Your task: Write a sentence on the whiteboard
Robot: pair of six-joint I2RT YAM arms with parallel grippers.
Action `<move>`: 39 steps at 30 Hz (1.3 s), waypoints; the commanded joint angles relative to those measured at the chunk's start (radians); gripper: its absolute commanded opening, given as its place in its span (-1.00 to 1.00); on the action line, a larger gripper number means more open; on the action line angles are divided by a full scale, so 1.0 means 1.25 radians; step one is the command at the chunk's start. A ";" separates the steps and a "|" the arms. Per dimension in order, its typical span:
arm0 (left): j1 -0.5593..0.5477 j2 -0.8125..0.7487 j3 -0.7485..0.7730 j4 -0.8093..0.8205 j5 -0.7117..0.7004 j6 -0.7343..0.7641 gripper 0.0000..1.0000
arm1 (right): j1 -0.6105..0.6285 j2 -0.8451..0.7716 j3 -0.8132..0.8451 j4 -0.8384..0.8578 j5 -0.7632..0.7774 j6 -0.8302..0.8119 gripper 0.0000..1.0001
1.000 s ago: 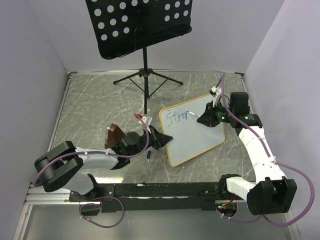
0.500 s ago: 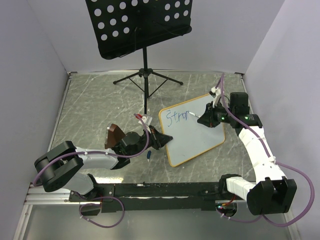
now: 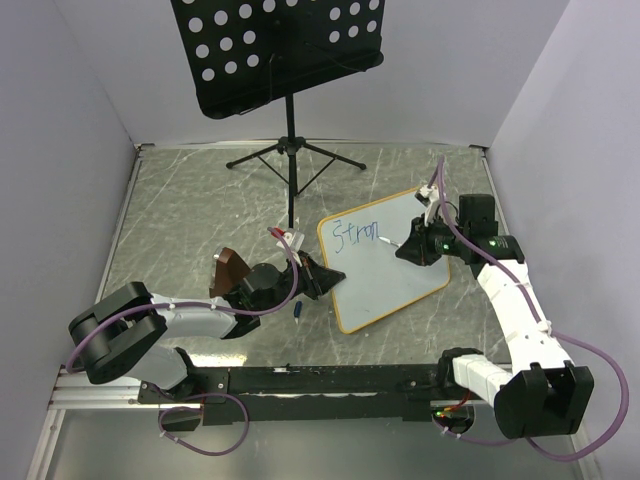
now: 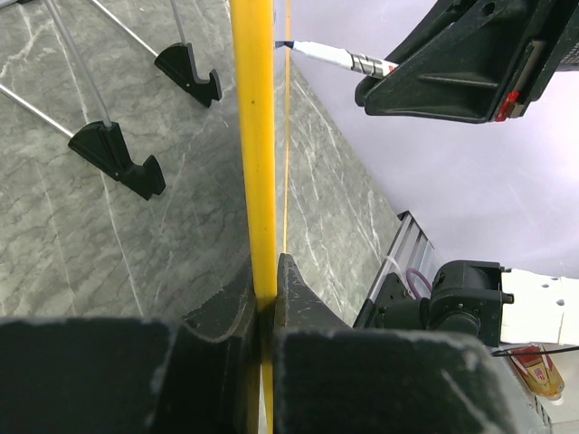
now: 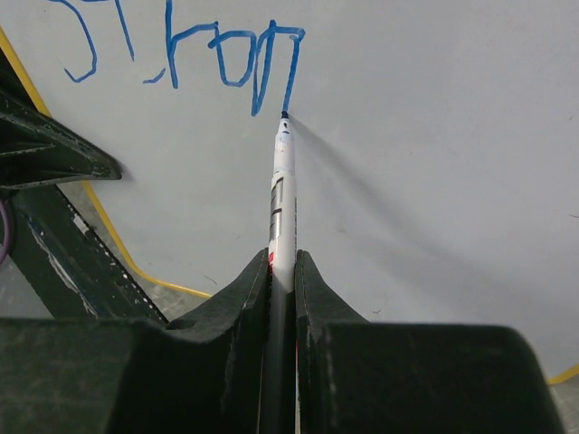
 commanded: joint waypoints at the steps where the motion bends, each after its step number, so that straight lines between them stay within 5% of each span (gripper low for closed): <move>1: 0.000 -0.009 0.023 0.089 0.017 0.023 -0.98 | -0.001 -0.027 0.021 0.017 0.002 0.004 -1.00; 22: 0.000 -0.014 0.019 0.087 0.018 0.025 -0.98 | -0.019 0.021 0.055 0.092 0.069 0.061 -1.00; 39: 0.002 -0.007 0.023 0.095 0.025 0.024 -0.98 | -0.017 0.045 0.068 0.088 -0.017 0.042 -1.00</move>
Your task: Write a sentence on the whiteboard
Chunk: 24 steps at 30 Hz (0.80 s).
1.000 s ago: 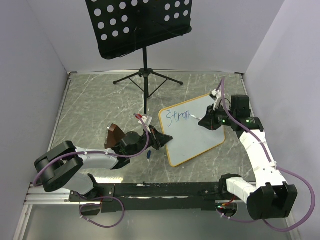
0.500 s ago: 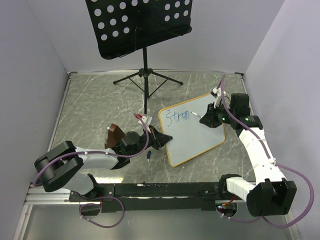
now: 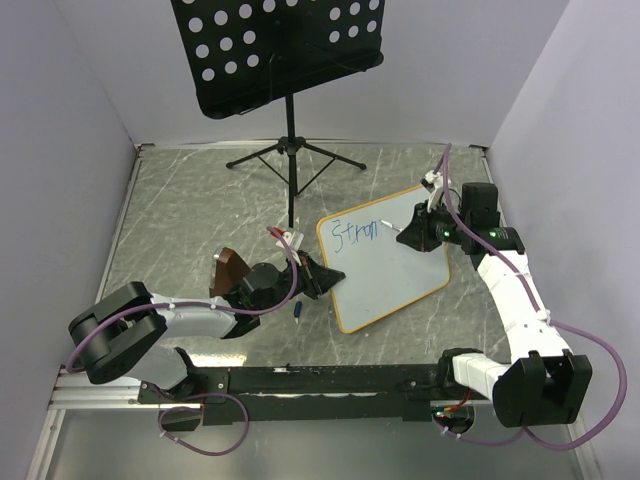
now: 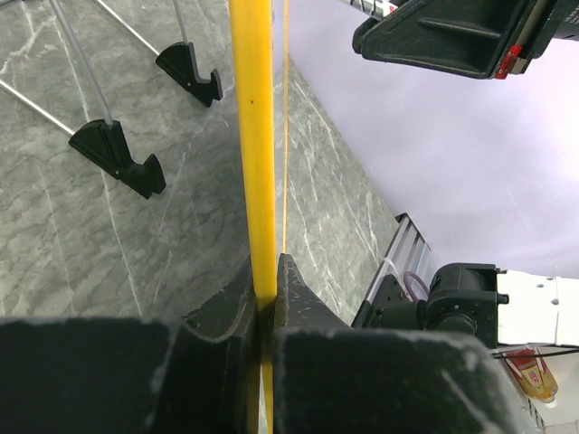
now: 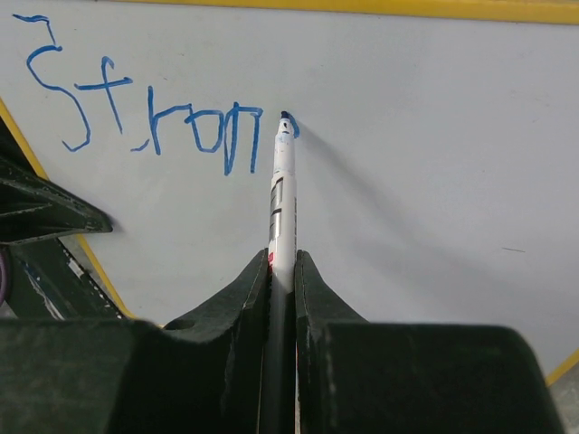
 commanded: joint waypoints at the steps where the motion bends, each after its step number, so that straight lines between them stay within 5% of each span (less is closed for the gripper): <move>1: -0.001 -0.006 0.023 0.096 0.025 0.035 -0.98 | -0.002 -0.003 0.023 0.010 -0.041 -0.026 -1.00; 24: 0.002 -0.015 0.012 0.096 0.019 0.031 -0.98 | -0.014 -0.037 -0.021 -0.032 0.017 -0.061 -1.00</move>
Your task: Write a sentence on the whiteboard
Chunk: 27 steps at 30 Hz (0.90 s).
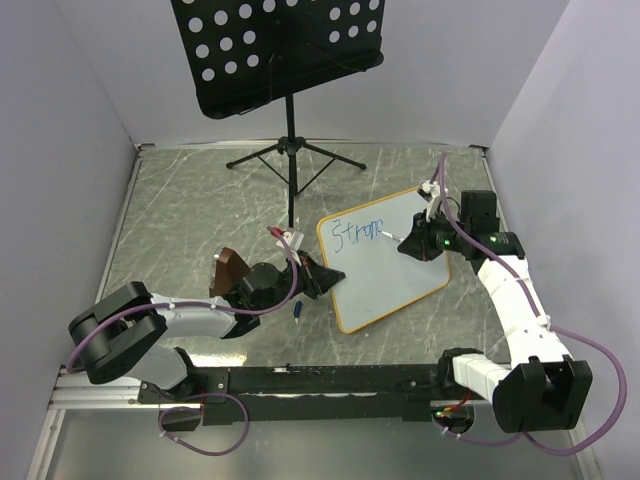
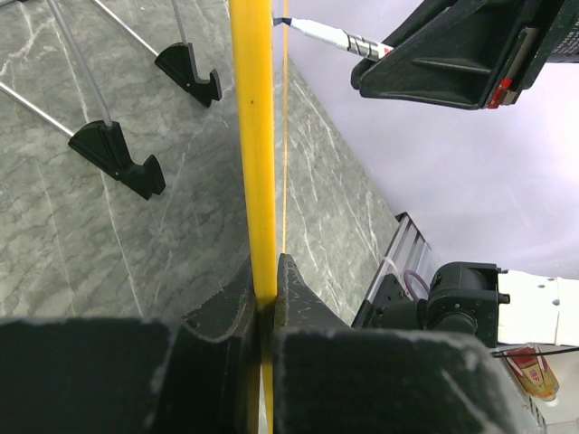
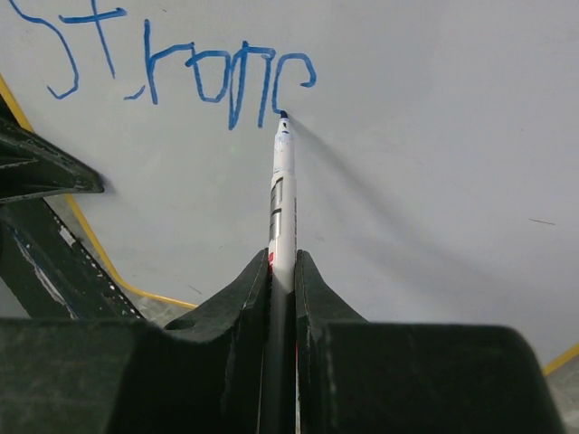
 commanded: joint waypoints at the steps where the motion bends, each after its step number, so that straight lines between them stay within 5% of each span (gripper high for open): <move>1: -0.001 -0.015 0.012 0.093 0.014 0.026 -0.98 | -0.012 -0.014 0.011 0.026 0.031 0.009 -1.00; 27: 0.003 -0.009 0.021 0.090 0.016 0.028 -0.98 | -0.014 0.006 0.017 -0.017 0.018 -0.027 -1.00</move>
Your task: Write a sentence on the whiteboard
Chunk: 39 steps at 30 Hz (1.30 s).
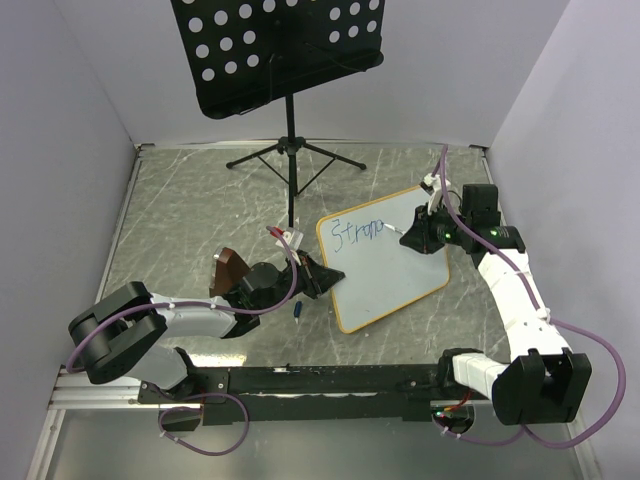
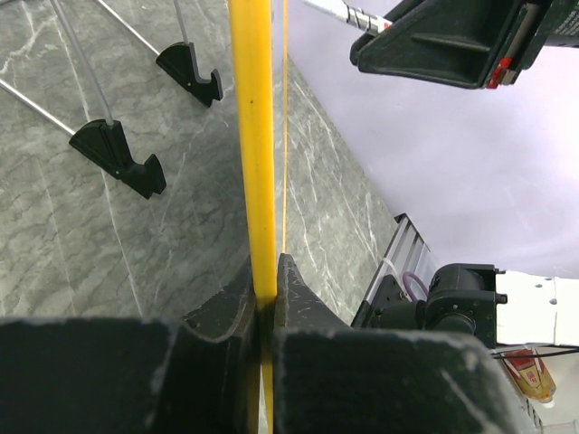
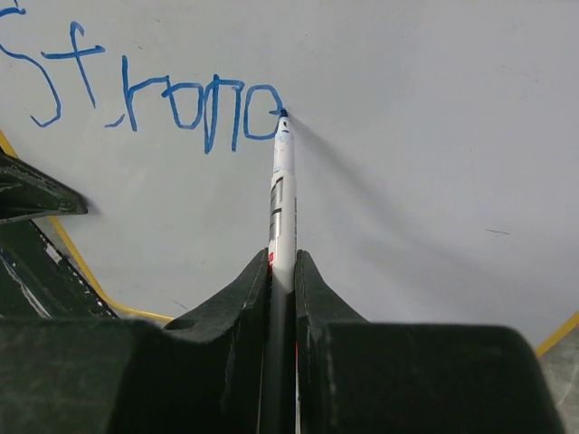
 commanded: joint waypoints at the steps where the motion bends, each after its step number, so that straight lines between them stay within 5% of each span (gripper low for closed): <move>1: 0.001 -0.008 0.021 0.093 0.014 0.035 -0.98 | -0.006 -0.028 -0.021 -0.039 -0.004 -0.042 -1.00; 20: 0.006 -0.008 0.019 0.097 0.019 0.029 -0.98 | 0.023 -0.029 -0.031 -0.124 -0.036 -0.089 -1.00; 34: 0.007 -0.019 0.005 0.097 0.013 0.028 -0.98 | 0.000 -0.030 0.224 -0.142 -0.161 -0.018 -1.00; 39: 0.009 -0.026 0.006 0.091 0.014 0.038 -0.99 | -0.058 -0.056 0.190 -0.113 -0.181 -0.002 -1.00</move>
